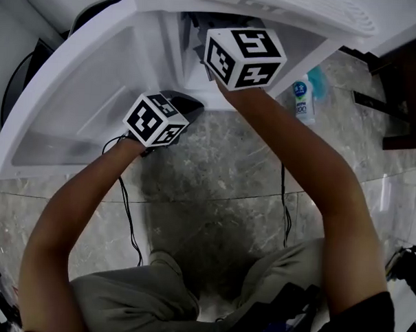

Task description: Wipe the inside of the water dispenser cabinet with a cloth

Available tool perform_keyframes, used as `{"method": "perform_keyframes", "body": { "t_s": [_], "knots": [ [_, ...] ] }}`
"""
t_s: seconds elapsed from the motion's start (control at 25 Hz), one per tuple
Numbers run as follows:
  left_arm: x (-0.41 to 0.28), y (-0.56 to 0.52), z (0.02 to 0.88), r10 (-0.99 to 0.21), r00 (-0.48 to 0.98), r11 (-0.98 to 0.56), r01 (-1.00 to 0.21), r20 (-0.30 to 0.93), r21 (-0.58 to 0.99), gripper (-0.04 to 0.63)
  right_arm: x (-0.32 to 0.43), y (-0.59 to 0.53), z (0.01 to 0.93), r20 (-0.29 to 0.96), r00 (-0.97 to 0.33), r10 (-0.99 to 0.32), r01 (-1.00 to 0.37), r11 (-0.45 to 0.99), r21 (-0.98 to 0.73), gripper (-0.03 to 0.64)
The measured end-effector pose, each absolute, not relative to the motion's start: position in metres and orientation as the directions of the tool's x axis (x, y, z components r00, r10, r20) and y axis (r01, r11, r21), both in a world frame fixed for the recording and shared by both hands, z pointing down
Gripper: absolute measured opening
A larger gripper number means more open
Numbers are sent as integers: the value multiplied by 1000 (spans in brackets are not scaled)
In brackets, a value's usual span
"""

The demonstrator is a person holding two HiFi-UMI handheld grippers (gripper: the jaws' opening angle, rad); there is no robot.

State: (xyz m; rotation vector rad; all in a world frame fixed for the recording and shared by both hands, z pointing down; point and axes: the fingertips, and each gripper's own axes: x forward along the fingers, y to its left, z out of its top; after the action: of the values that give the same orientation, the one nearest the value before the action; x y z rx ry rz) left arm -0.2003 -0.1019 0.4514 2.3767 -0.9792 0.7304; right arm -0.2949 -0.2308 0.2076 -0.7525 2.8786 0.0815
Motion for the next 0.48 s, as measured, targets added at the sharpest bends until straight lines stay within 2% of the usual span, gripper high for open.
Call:
{"method": "perform_keyframes", "body": {
  "t_s": [0.28,0.48],
  "knots": [
    [-190,-108,442,-487,610,-670,-720,624,180,5,-309,-265,203,-170,-827,-537,-553,830,72,91],
    [-200,-108,441,-509,591,-647,-742,626,175,5,-303,-250,205,-137,-866,-481,-498,854,151,91]
  ]
}}
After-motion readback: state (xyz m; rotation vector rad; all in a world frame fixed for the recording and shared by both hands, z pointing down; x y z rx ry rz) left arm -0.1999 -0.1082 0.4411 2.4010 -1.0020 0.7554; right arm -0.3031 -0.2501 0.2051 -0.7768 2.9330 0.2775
